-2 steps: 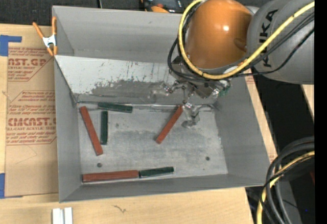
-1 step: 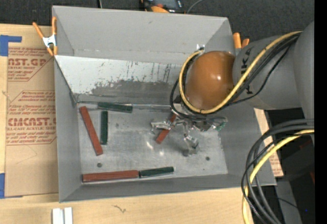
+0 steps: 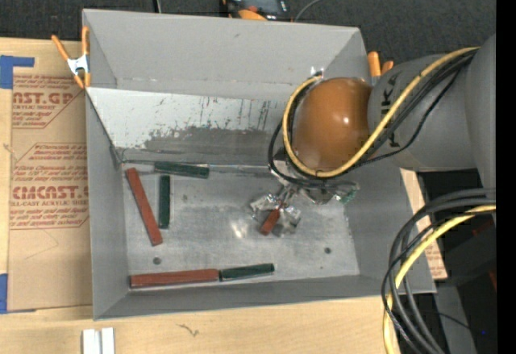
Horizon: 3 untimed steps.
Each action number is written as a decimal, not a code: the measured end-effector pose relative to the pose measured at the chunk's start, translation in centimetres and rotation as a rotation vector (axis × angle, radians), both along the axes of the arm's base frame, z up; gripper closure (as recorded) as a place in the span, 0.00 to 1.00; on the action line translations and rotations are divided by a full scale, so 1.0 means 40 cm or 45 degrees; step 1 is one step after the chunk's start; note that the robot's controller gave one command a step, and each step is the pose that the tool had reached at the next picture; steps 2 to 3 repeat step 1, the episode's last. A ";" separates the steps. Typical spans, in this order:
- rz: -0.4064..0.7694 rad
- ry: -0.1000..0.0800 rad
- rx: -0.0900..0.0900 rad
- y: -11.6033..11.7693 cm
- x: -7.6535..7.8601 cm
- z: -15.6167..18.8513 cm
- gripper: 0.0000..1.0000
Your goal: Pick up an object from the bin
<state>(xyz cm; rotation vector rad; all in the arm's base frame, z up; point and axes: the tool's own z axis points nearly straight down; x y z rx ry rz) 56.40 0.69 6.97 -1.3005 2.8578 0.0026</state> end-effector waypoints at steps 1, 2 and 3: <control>0.291 -0.005 -0.003 -0.035 -0.194 0.349 1.00; 0.291 -0.005 -0.003 -0.035 -0.194 0.349 1.00; 0.291 -0.005 -0.003 -0.035 -0.194 0.349 1.00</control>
Offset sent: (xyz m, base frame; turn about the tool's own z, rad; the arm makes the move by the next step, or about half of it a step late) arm -0.0782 -0.0148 0.1374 -0.2305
